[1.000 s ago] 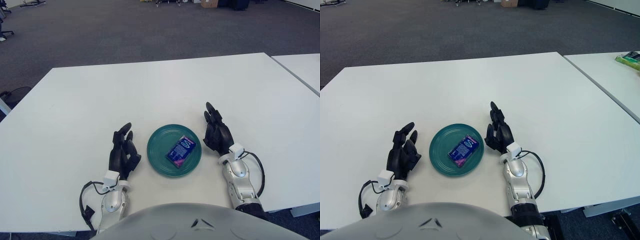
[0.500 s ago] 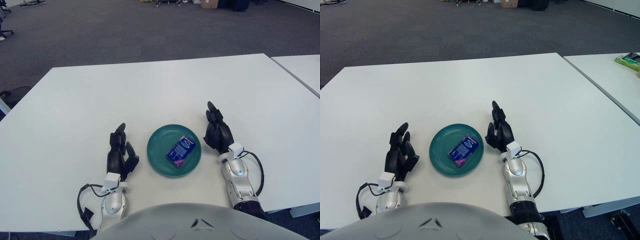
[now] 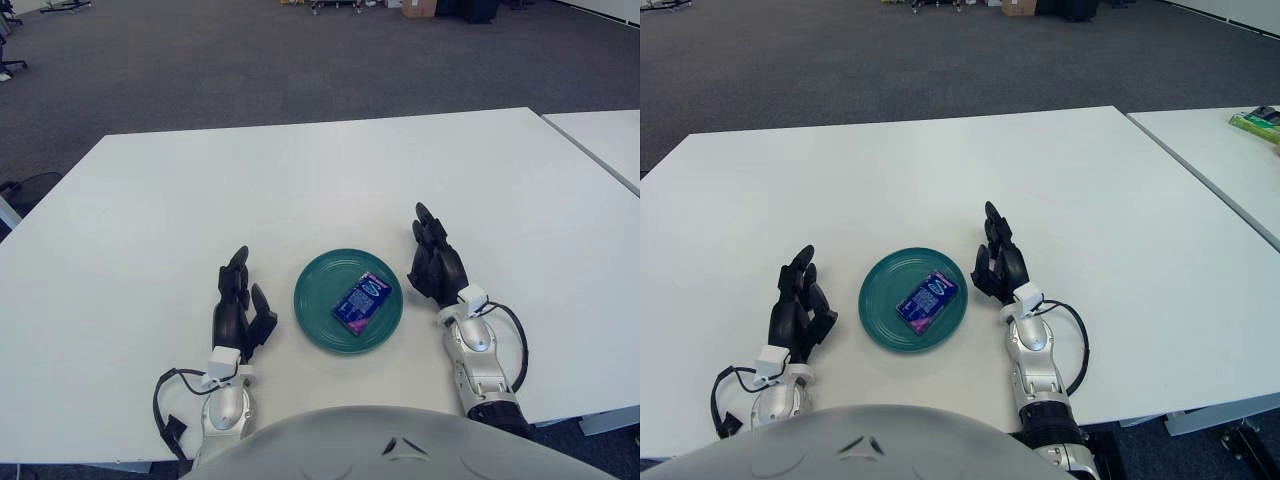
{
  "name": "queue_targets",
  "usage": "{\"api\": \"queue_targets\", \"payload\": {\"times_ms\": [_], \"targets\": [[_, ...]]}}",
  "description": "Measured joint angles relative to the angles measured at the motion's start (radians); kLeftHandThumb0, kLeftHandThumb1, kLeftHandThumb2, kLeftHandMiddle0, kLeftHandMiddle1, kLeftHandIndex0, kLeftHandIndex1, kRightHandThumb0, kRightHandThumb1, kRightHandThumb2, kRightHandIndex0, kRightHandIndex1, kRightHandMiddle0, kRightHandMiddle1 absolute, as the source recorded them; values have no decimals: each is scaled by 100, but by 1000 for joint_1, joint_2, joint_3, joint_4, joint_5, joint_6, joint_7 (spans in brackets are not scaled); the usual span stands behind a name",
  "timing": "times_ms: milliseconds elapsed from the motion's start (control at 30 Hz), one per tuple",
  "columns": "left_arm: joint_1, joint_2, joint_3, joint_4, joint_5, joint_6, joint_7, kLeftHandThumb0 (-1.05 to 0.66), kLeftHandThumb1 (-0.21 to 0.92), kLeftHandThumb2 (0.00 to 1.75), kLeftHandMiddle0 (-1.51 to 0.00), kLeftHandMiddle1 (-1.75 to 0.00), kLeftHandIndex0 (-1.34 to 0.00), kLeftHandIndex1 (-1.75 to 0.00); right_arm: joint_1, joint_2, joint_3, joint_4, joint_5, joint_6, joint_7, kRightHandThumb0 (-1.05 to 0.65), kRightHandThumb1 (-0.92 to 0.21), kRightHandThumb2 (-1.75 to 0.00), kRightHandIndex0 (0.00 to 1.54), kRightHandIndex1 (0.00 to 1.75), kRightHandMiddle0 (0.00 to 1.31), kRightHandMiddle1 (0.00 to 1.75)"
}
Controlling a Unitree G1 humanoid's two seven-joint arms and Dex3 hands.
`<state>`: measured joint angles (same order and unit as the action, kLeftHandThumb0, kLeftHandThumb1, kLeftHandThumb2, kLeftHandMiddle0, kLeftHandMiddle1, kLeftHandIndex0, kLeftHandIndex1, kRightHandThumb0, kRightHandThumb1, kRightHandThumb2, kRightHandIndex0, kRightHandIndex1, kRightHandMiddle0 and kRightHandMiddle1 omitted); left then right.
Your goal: Put the gum into the plate.
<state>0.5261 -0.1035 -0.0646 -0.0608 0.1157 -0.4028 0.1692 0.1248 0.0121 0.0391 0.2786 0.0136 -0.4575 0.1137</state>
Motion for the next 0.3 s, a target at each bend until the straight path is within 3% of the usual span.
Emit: {"api": "queue_targets", "payload": {"times_ms": [300], "targets": [[-10,3,-2,15,-3,-14,-1,-87,92,99,-16,0,0,-47,0,2,-10,1,0,0,0,-84,-92,-94,1,0,0,14]]}}
